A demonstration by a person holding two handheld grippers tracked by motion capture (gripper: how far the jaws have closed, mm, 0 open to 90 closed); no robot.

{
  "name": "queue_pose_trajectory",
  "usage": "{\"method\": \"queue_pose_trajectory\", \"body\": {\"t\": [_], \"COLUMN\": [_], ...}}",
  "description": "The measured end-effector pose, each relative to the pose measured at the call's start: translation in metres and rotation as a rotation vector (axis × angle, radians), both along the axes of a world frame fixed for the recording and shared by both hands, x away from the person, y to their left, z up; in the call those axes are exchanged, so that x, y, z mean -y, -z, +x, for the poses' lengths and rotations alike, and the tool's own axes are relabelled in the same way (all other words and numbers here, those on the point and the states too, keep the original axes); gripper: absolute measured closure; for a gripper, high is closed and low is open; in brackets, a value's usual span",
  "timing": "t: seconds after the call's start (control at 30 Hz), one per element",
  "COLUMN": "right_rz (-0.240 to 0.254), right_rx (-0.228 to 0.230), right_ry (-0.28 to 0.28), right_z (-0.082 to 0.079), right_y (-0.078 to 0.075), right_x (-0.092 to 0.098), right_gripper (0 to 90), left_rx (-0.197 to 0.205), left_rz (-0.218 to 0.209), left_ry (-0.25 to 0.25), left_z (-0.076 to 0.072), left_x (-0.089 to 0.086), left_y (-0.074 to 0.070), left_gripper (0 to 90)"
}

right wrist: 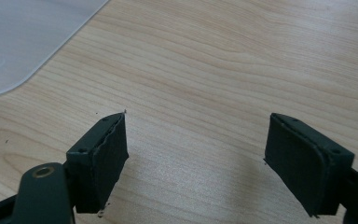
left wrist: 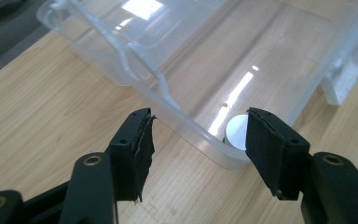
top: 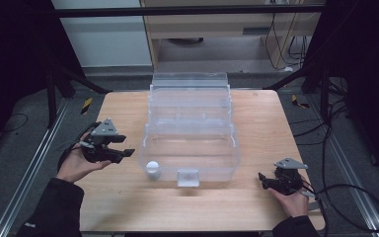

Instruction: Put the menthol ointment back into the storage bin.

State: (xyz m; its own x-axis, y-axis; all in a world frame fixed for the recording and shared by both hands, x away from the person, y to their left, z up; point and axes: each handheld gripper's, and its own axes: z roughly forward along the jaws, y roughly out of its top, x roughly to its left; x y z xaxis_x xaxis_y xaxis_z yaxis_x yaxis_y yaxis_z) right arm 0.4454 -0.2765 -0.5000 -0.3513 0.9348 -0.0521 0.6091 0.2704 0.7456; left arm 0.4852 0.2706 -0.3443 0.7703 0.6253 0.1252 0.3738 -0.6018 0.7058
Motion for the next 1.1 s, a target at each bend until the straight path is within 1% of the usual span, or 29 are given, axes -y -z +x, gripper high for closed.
{"method": "queue_pose_trajectory", "body": {"t": [0.03,0.07,0.13,0.17,0.2,0.23,0.27,0.3,0.33,0.37,0.53,0.57,0.6,0.63,0.67,0.7,0.73,0.77,0.8,0.83,0.87,0.9,0.93,0.97,1.0,1.03,1.07,1.1], "right_rz": [0.001,0.001,-0.004,-0.001,-0.001,-0.001,-0.001,-0.001,0.000,0.000,0.006,0.003,0.003,0.008,0.008,0.008,0.012,0.011,0.011,0.011,0.011,0.012,0.012,0.008,0.008,0.010,0.010,0.005], "right_rx": [-0.001,-0.001,0.000,0.005,0.005,0.005,0.005,0.005,0.005,0.005,-0.001,0.001,0.001,-0.001,0.000,0.000,-0.002,-0.004,-0.004,-0.004,-0.004,-0.003,-0.003,-0.001,-0.001,0.002,0.002,0.007], "right_ry": [0.000,0.000,0.000,-0.001,-0.001,0.000,0.000,0.000,0.001,0.001,0.008,0.007,0.007,0.010,0.010,0.011,0.015,0.016,0.016,0.015,0.015,0.015,0.015,0.016,0.016,0.017,0.017,0.015], "right_z": [0.000,0.000,0.000,0.000,0.000,0.000,0.000,0.000,0.000,0.000,0.000,0.000,0.000,-0.001,-0.001,-0.001,-0.001,-0.001,-0.001,-0.001,-0.001,-0.002,-0.002,-0.002,-0.002,-0.002,-0.002,-0.002], "right_y": [0.000,0.000,0.000,0.000,0.000,0.000,0.000,0.000,-0.001,-0.001,-0.001,-0.001,-0.001,-0.002,-0.002,-0.002,-0.002,-0.002,-0.002,-0.002,-0.002,-0.002,-0.002,-0.002,-0.002,-0.002,-0.002,-0.002], "right_x": [0.000,0.000,0.000,0.001,0.001,0.001,0.001,0.001,0.001,0.001,0.001,0.002,0.002,0.002,0.002,0.002,0.002,0.002,0.002,0.002,0.002,0.002,0.002,0.003,0.003,0.003,0.003,0.003], "right_gripper": [21.1,21.1,21.1,21.1,21.1,21.1,21.1,21.1,21.1,21.1,21.5,21.5,21.5,21.5,21.5,21.4,21.2,20.9,20.9,20.7,20.7,20.6,20.6,20.3,20.3,20.2,20.2,19.8], "left_rx": [0.021,0.021,0.037,0.054,0.054,0.079,0.079,0.090,0.104,0.104,0.132,0.147,0.147,0.162,0.166,0.166,0.161,0.161,0.161,0.158,0.158,0.148,0.148,0.157,0.157,0.174,0.174,0.182], "left_rz": [-0.016,-0.016,-0.043,-0.076,-0.076,-0.097,-0.097,-0.112,-0.120,-0.120,-0.176,-0.203,-0.203,-0.216,-0.210,-0.210,-0.200,-0.200,-0.197,-0.204,-0.204,-0.185,-0.185,-0.166,-0.166,-0.177,-0.177,-0.163], "left_ry": [-0.043,-0.043,-0.080,-0.121,-0.121,-0.165,-0.165,-0.215,-0.237,-0.237,-0.358,-0.411,-0.411,-0.433,-0.476,-0.476,-0.514,-0.514,-0.533,-0.567,-0.567,-0.597,-0.597,-0.638,-0.638,-0.685,-0.685,-0.727], "left_z": [-0.005,-0.005,-0.010,-0.015,-0.015,-0.020,-0.020,-0.024,-0.026,-0.026,-0.032,-0.034,-0.034,-0.035,-0.037,-0.037,-0.038,-0.038,-0.039,-0.041,-0.041,-0.041,-0.041,-0.042,-0.042,-0.045,-0.045,-0.047], "left_x": [-0.006,-0.006,-0.012,-0.017,-0.017,-0.023,-0.023,-0.028,-0.030,-0.030,-0.040,-0.045,-0.045,-0.047,-0.051,-0.051,-0.055,-0.055,-0.056,-0.060,-0.060,-0.064,-0.064,-0.067,-0.067,-0.072,-0.072,-0.076], "left_y": [0.003,0.003,0.007,0.012,0.012,0.017,0.017,0.024,0.028,0.028,0.053,0.063,0.063,0.069,0.079,0.079,0.087,0.087,0.092,0.101,0.101,0.108,0.108,0.112,0.112,0.115,0.115,0.119], "left_gripper": [41.3,41.3,41.2,41.2,41.0,40.8,40.8,40.6,40.2,39.9,39.4,38.3,37.3,36.7,36.1,35.2,34.6,33.8,33.8,32.6,31.9,30.9,30.5,29.9,29.6,29.4,29.1,28.5]}}
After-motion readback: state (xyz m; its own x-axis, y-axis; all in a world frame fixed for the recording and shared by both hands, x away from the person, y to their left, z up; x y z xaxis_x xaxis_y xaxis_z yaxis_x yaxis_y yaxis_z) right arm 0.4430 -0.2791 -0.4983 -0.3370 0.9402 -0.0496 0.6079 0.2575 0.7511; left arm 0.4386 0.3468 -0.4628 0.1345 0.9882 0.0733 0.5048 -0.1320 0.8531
